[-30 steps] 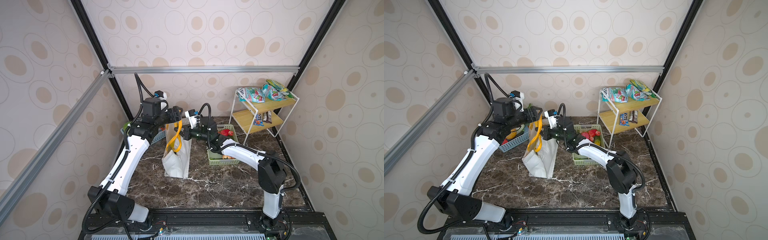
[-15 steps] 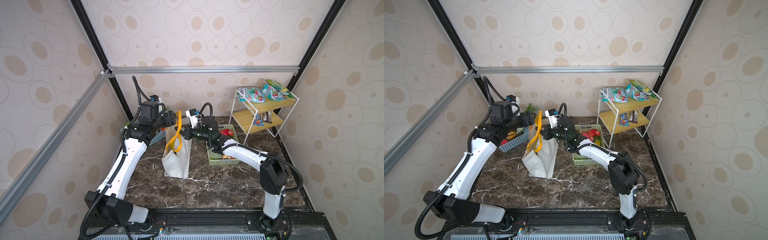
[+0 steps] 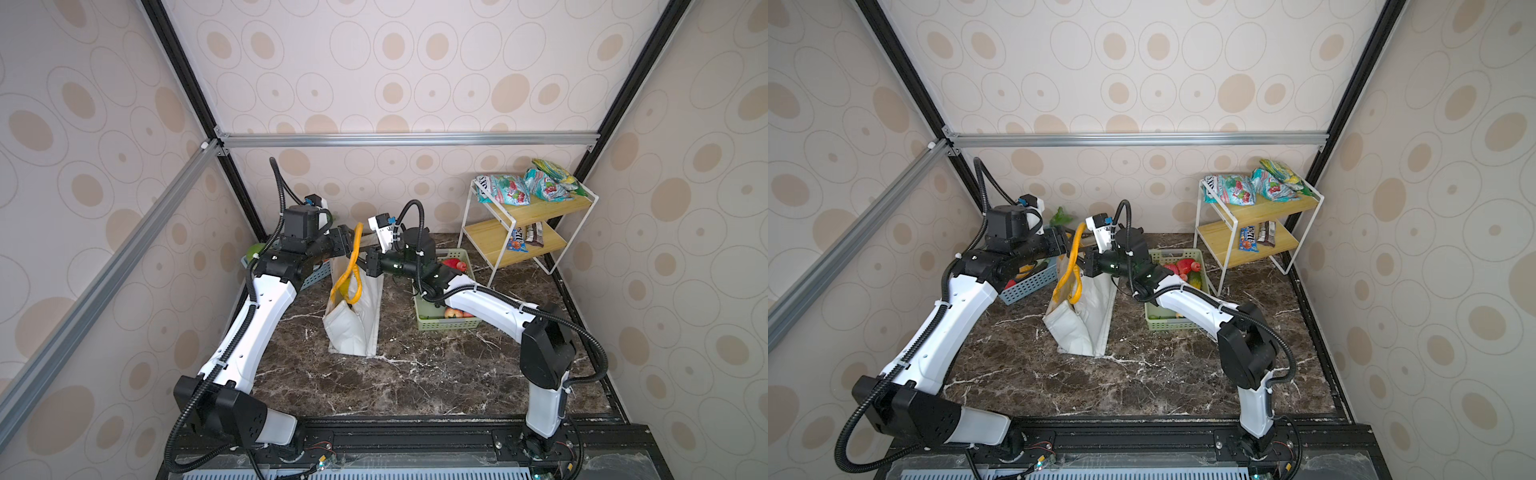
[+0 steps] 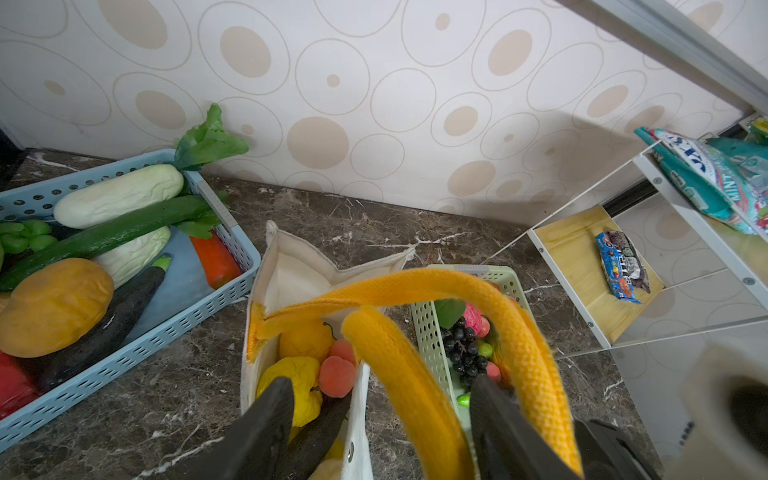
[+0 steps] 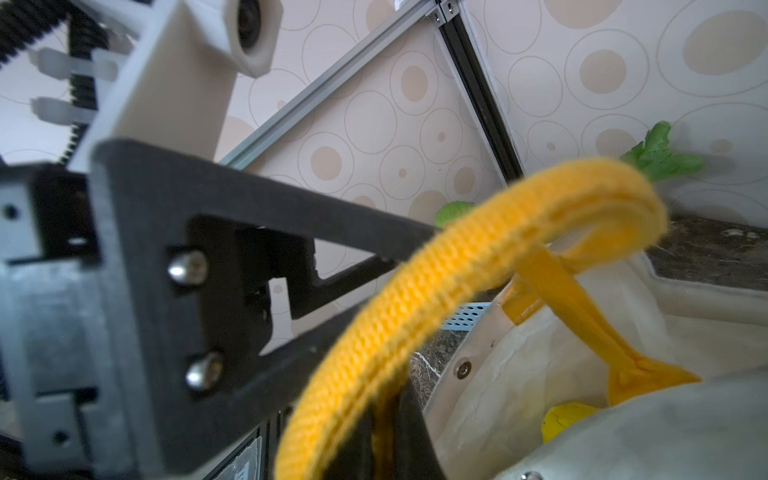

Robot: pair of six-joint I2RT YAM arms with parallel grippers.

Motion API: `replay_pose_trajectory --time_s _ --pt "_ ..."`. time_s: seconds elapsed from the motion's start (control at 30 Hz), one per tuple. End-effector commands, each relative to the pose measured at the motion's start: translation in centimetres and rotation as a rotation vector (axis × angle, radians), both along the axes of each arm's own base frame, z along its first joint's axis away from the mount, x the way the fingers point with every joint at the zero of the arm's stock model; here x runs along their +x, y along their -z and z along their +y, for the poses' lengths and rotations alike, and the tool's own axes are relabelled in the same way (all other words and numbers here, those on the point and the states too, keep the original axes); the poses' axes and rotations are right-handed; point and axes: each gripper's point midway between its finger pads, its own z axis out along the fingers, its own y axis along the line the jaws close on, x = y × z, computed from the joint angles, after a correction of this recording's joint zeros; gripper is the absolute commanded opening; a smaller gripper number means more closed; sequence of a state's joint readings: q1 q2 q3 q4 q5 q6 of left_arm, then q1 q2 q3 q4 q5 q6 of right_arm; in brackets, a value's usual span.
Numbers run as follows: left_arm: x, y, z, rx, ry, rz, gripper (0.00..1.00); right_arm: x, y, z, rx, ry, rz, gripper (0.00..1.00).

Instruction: Place the food into the grocery bag and tie it

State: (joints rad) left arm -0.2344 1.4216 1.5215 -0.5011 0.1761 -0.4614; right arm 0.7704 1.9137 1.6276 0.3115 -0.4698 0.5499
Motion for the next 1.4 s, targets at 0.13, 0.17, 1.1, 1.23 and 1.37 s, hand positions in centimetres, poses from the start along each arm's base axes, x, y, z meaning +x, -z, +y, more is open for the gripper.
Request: replay_pose_trajectory --time_s 0.13,0.17,1.1,1.23,1.37 --pt "1.0 0.2 -0.4 -0.038 0.005 -0.006 0.54 -1.3 -0.7 1.5 0.003 -0.060 -0.030 0.07" --pt "1.0 0.2 -0.5 -0.045 0.009 -0.005 0.51 -1.2 -0.7 1.5 0.002 -0.059 -0.031 0.07" --pt "1.4 -1.4 0.0 -0.179 0.048 -0.037 0.08 -2.3 2.9 -6.0 -0.156 0.108 -0.044 0.40" --pt "1.4 -1.5 0.1 -0.177 0.049 -0.038 0.08 -1.5 4.0 -7.3 -0.148 0.150 -0.018 0.41" --pt "1.5 -1.7 -0.1 -0.182 0.053 -0.042 0.08 -1.8 5.3 -5.4 -0.164 0.051 -0.015 0.43"
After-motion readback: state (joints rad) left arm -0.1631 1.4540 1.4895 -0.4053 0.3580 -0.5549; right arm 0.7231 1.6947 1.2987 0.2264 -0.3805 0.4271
